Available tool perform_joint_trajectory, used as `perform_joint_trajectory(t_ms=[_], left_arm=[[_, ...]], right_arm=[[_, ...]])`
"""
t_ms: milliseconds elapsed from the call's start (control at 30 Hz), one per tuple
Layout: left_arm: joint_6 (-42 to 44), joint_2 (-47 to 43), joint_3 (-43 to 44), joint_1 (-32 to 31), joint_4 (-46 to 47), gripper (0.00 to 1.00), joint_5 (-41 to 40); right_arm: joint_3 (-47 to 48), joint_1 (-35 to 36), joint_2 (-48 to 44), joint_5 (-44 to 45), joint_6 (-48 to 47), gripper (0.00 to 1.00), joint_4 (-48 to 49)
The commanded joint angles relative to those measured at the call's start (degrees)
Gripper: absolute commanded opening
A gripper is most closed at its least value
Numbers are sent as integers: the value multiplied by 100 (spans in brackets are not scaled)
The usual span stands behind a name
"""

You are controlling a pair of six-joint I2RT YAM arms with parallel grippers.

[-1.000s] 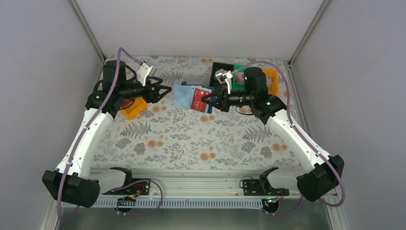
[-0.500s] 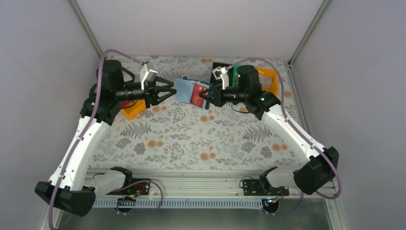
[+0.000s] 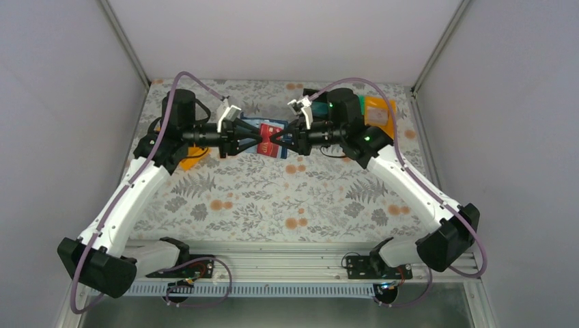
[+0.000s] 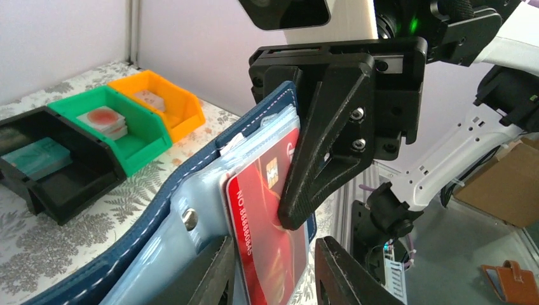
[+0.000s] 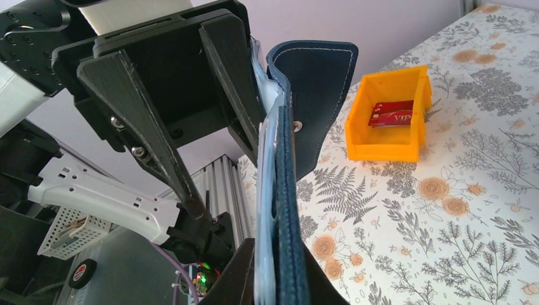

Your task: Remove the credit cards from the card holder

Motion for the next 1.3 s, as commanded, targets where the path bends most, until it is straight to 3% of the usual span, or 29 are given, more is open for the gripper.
perform_joint_trajectory(t_ms=[0, 133, 367, 433, 533, 667, 800, 900, 1000, 1167, 1267], left_arm=[[154, -36, -102, -30, -2, 32, 48], [142, -37, -199, -59, 60, 28, 240], [103, -13, -210, -144, 253, 7, 942], [140, 10, -209, -158, 259, 7, 1119], [109, 23, -223, -167, 290, 22, 1272], [-144, 36, -311, -166, 460, 23, 1089], [-369, 119, -377, -185, 504, 18, 504], [-469, 142, -401, -185, 575, 14, 514], [-531, 164, -410, -180, 649, 3, 645], [-570, 82, -391, -53, 587, 2, 1021], [-549, -12, -509, 163, 501, 2, 1160]], right_arm=[[286, 117, 72, -347, -182, 4, 372], [472, 117, 227, -558, -208, 4, 460], [583, 121, 389, -613, -292, 4, 489], [585, 122, 446, -584, -267, 4, 481], [589, 121, 480, -221, -150, 4, 488], [662, 127, 531, 128, 252, 4, 781], [848, 306, 655, 261, 524, 4, 1077], [960, 409, 665, 465, 496, 4, 973], [930, 415, 684, 592, 514, 4, 907], [754, 334, 616, 173, 310, 4, 880], [342, 72, 474, -160, 127, 11, 777]])
